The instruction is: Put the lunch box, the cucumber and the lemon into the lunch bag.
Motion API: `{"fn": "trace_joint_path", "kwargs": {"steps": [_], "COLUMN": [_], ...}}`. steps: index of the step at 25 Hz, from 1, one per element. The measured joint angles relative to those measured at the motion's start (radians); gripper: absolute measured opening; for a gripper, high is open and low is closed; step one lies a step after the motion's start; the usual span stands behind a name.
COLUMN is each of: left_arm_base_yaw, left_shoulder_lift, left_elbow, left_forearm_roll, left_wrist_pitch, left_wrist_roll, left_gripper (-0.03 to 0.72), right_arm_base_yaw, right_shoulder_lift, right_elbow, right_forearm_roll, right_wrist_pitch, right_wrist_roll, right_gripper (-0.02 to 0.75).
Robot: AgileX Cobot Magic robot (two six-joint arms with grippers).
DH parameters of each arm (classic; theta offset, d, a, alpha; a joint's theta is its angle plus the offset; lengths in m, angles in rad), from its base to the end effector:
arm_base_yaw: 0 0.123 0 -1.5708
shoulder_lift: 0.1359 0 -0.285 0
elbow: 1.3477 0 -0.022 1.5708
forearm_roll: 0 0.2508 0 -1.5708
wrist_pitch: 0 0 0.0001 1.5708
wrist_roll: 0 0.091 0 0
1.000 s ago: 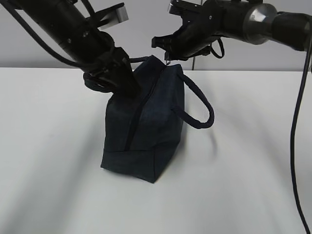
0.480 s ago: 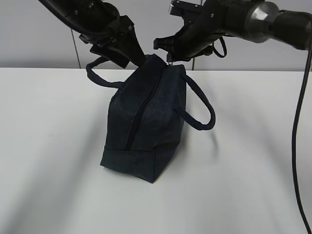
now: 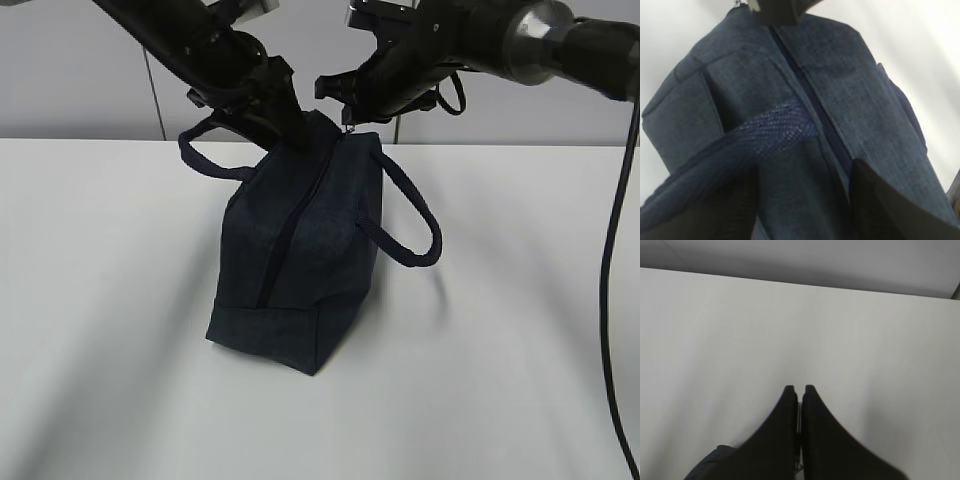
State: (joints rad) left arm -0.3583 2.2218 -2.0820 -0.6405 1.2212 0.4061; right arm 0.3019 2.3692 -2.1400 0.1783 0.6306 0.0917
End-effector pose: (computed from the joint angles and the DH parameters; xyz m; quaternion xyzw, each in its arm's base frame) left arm 0.4324 -0.2165 0.2629 0.2918 0.8944 -0.3050 0.1478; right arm 0.5183 0.1714 0.2159 -0.0507 0.9175 0.1505 0.3647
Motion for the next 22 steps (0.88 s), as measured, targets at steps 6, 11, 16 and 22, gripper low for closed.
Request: {"fn": "trace_joint_path", "kwargs": {"steps": [6, 11, 16, 22], "left_arm_base_yaw": [0.0, -0.006, -0.006, -0.017], "left_shoulder_lift": [0.044, 0.048, 0.053, 0.053], "left_elbow": [-0.07, -0.075, -0.075, -0.077], "left_forearm_roll": [-0.004, 0.013, 0.035, 0.037], "left_wrist_pitch": [0.006, 0.007, 0.007, 0.007], "left_wrist_roll": [-0.002, -0.002, -0.002, -0.027], "left_gripper": [0.299, 0.043, -0.003, 0.014], "right_arm_base_yaw": [-0.002, -0.002, -0.002, -0.002], "right_shoulder_lift": [0.0, 0.002, 0.002, 0.006], "right_elbow": [-0.011, -0.011, -0.011, -0.011], "right_forearm_roll": [0.0, 0.0, 0.0, -0.005], "right_wrist_pitch": [0.001, 0.002, 0.004, 0.0], "right_wrist_roll": [0.0, 0.0, -0.002, -0.004], "right_gripper": [0.0, 0.0, 0.0, 0.0]}}
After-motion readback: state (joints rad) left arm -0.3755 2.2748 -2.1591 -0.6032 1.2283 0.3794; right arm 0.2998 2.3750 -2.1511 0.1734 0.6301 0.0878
